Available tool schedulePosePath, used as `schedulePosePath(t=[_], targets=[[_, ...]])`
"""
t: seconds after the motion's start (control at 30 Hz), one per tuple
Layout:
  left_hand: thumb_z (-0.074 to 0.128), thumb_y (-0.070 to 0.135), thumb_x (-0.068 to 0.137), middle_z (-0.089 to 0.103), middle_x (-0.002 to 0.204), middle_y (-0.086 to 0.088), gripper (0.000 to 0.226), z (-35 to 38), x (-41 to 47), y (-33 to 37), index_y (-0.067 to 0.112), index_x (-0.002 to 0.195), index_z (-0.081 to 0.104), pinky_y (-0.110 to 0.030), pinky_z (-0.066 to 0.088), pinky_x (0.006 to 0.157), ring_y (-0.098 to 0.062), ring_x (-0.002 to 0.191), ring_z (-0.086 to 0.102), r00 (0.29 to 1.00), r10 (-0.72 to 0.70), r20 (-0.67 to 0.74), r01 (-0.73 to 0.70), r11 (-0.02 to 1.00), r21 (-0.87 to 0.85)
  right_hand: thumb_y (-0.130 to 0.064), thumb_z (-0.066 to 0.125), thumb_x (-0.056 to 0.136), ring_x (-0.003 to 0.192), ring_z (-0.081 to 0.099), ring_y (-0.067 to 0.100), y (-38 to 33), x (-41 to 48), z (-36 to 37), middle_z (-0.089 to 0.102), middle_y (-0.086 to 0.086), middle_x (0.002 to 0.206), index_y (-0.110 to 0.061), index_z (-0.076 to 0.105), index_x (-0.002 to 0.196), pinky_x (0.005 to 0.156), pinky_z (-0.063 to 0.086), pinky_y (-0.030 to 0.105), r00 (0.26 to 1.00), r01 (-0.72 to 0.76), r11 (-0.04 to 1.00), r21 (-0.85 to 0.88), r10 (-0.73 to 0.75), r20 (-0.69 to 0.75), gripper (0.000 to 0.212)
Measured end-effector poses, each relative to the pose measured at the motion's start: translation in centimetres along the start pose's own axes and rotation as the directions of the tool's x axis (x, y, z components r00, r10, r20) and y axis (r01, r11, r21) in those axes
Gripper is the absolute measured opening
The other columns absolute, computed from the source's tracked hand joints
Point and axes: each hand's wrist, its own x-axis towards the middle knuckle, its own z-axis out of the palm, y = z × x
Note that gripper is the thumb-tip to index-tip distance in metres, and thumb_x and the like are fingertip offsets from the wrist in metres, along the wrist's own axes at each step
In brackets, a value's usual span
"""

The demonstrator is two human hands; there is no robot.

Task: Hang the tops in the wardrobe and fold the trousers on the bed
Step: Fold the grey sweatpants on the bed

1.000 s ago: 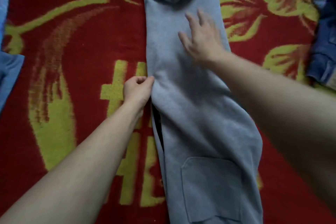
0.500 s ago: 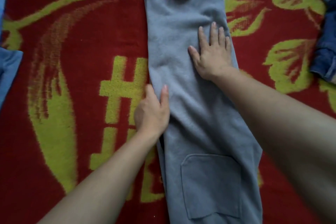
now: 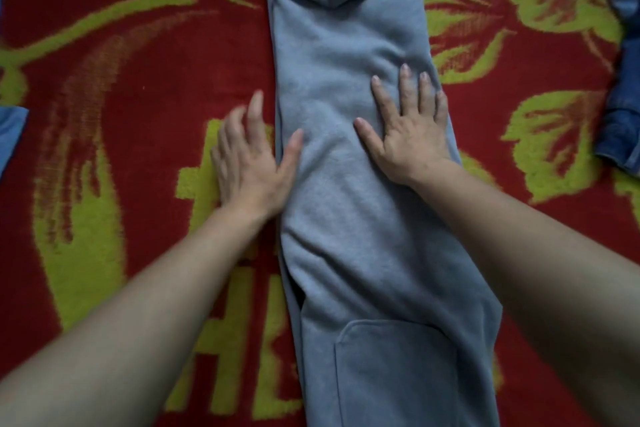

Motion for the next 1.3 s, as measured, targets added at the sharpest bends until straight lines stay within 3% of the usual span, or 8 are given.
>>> schedulePosePath(t=[0.27,0.43,0.67,0.73,0.8,0.93,1.07,1.3], targets=[[0.018,0.099,0.064,-0.038,0.155,-0.008,0.117,1.8,11.9,1.2,0.034,0.150,-0.025,-0.064,-0.017,0.111,-0.029,0.143,-0.035,0.878,-0.201,0.435,0.083,0.958,0.274,-0.047,0.048,0.097,0.114,0.055,0.030,-2.5,7.3,-5.3,0.060,0.010,0.119,-0.016,0.062,0.119,0.096,0.039,0.038,0.934,-0.096,0.893,0.440,0.234,-0.271,0.042],[0.021,0.096,0.068,-0.040,0.154,-0.007,0.112,2.5,12.1,0.4,0.036,0.149,-0.026,-0.064,-0.019,0.110,-0.028,0.142,-0.037,0.891,-0.151,0.428,0.056,0.972,0.228,-0.040,0.066,0.089,0.076,0.071,0.023,-5.4,15.3,-9.3,0.062,0.005,0.085,-0.015,0.052,0.090,0.063,0.059,0.029,0.870,-0.344,0.033,0.938,0.389,0.305,0.030],[0.018,0.095,0.066,-0.046,0.150,-0.007,0.113,2.3,12.6,0.4,0.034,0.147,-0.032,-0.065,-0.021,0.108,-0.029,0.139,-0.041,0.862,-0.155,0.483,0.041,0.970,0.239,-0.009,0.047,0.102,0.089,0.066,0.023,-7.5,21.9,-14.7,0.066,0.009,0.091,-0.009,0.060,0.091,0.077,0.056,0.030,0.992,-0.022,-0.427,0.904,0.100,0.071,0.017],[0.020,0.093,0.068,-0.045,0.150,-0.008,0.111,2.2,12.5,0.5,0.034,0.147,-0.031,-0.065,-0.020,0.107,-0.029,0.139,-0.041,0.862,-0.154,0.482,0.040,0.970,0.239,-0.020,0.048,0.099,0.091,0.063,0.023,-7.6,22.9,-14.6,0.064,0.006,0.091,-0.014,0.059,0.089,0.081,0.052,0.035,0.994,0.056,-0.272,0.961,0.107,-0.027,0.016],[0.021,0.091,0.071,-0.044,0.151,-0.007,0.109,2.3,12.5,0.4,0.033,0.147,-0.031,-0.066,-0.019,0.108,-0.029,0.139,-0.040,0.868,-0.151,0.473,0.039,0.970,0.238,-0.033,0.052,0.086,0.093,0.062,0.017,-7.2,23.2,-12.8,0.067,0.000,0.094,-0.016,0.066,0.095,0.085,0.050,0.033,0.953,0.174,0.222,0.959,0.209,-0.221,0.024],[0.021,0.089,0.072,-0.045,0.151,-0.008,0.107,2.3,12.6,0.3,0.033,0.148,-0.029,-0.067,-0.019,0.108,-0.030,0.139,-0.040,0.870,-0.146,0.471,0.037,0.972,0.233,-0.044,0.035,0.100,0.147,0.026,0.032,-6.1,21.0,-6.8,0.029,0.016,0.159,-0.021,0.035,0.153,0.119,0.021,0.041,0.968,0.198,0.928,0.317,-0.133,-0.214,0.058],[0.019,0.088,0.073,-0.045,0.150,-0.007,0.105,2.4,12.6,0.3,0.034,0.148,-0.030,-0.066,-0.019,0.108,-0.029,0.139,-0.040,0.872,-0.142,0.469,0.031,0.971,0.236,-0.058,0.017,0.102,0.151,-0.018,0.034,-6.2,21.3,-5.8,-0.017,0.008,0.165,-0.036,0.000,0.158,0.122,-0.006,0.047,0.970,0.235,0.971,0.044,-0.237,0.047,0.063],[0.021,0.088,0.076,-0.041,0.153,-0.009,0.104,2.5,12.5,0.2,0.032,0.150,-0.026,-0.067,-0.018,0.109,-0.030,0.141,-0.037,0.881,-0.141,0.452,0.030,0.969,0.245,-0.042,0.032,0.105,0.152,0.010,0.035,-4.8,16.5,-6.0,0.012,0.019,0.164,-0.018,0.030,0.155,0.123,0.010,0.043,0.943,0.273,0.942,0.197,-0.222,-0.246,0.057]])
